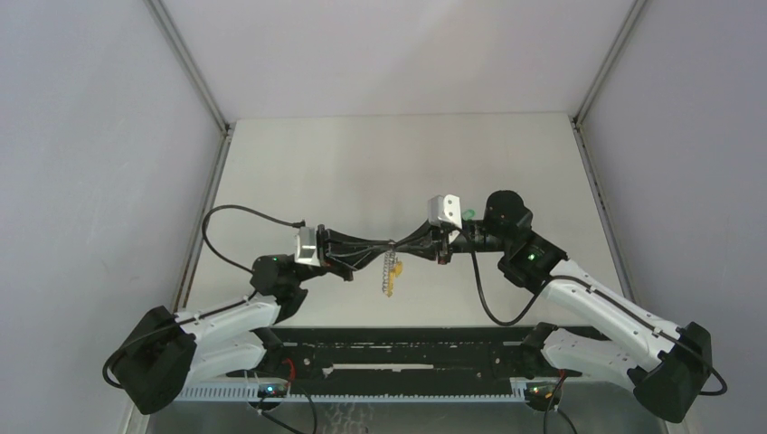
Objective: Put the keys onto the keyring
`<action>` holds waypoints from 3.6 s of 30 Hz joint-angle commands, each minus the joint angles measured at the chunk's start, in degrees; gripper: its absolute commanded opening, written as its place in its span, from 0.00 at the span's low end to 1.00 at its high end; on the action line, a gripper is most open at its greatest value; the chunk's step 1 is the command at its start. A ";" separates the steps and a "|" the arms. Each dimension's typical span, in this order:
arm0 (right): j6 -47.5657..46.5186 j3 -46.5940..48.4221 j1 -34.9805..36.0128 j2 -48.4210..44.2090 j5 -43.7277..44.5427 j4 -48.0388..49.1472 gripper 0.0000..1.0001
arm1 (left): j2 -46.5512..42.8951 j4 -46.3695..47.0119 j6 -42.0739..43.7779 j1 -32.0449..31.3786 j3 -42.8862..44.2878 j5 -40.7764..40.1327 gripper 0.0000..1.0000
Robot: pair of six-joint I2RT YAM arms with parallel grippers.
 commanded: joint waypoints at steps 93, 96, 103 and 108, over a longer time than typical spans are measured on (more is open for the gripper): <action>-20.73 47.70 18.60 28.06 38.14 -73.36 0.00 | 4.21 -6.40 9.23 -3.26 0.65 2.87 0.22; -20.74 47.85 18.77 27.98 38.13 -73.20 0.00 | 4.60 -6.61 9.21 -3.26 0.88 3.04 0.19; -20.79 48.14 19.07 27.97 37.97 -73.05 0.00 | 6.07 -6.81 9.30 -3.26 1.36 3.17 0.16; -20.88 48.23 19.22 27.95 37.75 -72.97 0.00 | 5.83 -7.50 9.77 -3.26 1.48 2.70 0.18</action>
